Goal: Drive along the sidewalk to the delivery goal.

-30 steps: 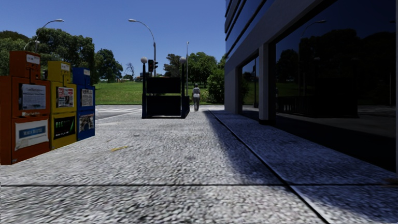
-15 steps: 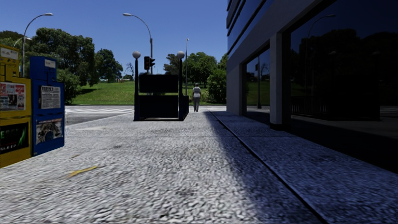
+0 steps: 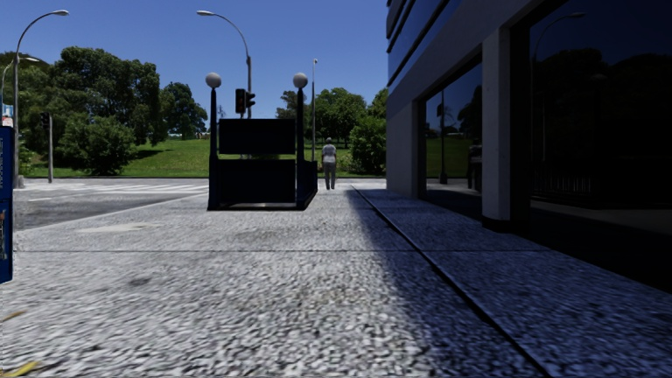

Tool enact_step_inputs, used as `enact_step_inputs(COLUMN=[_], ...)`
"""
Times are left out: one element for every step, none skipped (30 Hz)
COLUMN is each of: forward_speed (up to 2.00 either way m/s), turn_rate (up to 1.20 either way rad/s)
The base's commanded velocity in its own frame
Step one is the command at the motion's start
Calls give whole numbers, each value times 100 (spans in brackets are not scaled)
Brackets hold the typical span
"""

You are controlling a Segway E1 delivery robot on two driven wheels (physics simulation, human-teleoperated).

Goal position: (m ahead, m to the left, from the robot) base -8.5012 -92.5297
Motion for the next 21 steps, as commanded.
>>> enact_step_inputs(forward_speed=[200,200,200,200,200,200,200,200,200,200,200,200,200,200,200,200,200,200,200,200,200], turn_rate=[0,0,0,0,0,0,0,0,0,0,0,0,0,0,0,0,0,0,0,0,0])
